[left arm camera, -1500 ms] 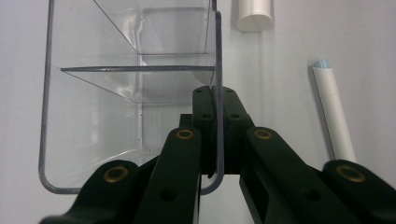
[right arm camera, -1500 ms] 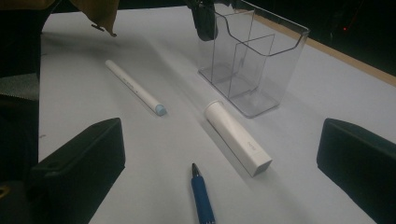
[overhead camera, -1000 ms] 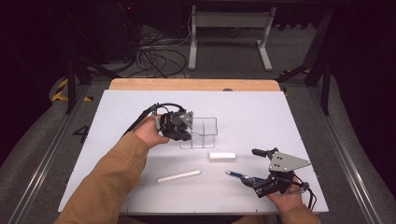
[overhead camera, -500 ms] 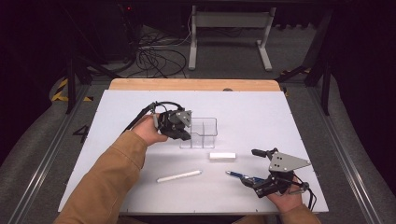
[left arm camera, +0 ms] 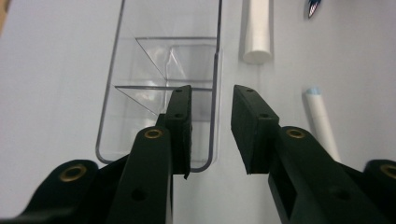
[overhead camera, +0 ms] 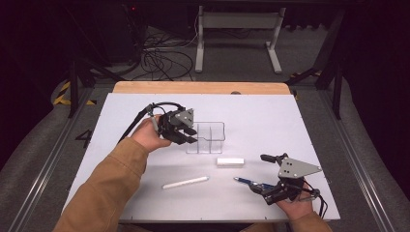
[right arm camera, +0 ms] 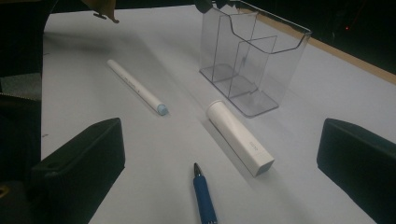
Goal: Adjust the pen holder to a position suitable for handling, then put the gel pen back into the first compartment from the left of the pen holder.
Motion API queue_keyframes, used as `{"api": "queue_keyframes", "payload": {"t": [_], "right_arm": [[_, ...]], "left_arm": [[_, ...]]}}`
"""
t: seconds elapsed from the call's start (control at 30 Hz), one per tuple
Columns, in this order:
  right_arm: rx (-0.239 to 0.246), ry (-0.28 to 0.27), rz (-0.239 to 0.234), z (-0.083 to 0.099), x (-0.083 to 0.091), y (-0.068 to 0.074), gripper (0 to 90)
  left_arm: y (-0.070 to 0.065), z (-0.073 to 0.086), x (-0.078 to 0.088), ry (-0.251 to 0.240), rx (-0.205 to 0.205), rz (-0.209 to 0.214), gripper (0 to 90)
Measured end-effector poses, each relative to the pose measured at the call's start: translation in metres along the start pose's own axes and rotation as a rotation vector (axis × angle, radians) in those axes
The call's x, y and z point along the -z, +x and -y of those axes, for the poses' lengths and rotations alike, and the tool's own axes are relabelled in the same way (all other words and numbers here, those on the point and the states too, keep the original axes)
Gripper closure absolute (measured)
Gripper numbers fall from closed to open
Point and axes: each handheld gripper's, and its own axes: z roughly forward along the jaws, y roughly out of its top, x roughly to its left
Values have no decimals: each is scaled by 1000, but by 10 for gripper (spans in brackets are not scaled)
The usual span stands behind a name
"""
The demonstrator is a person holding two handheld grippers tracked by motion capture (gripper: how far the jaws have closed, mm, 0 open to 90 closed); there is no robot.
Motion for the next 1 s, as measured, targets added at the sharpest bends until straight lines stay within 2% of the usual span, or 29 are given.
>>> {"api": "queue_keyframes", "payload": {"t": [0.13,0.33,0.5,0.63,0.87,1.0], "right_arm": [[2,1,0,0,0,1,14],[3,1,3,-1,-1,1,14],[2,2,2,-1,-1,1,14],[4,2,6,-1,-1,1,14],[2,1,16,-3,1,0,14],[3,-1,20,-5,2,0,13]], "left_arm": [[-7,-1,11,-40,19,-9,648],[-14,1,18,-70,43,-27,579],[-18,7,21,-80,80,-33,470],[-27,16,28,-131,115,-66,444],[-48,34,43,-250,181,-74,408],[-61,45,49,-300,204,-105,355]]}}
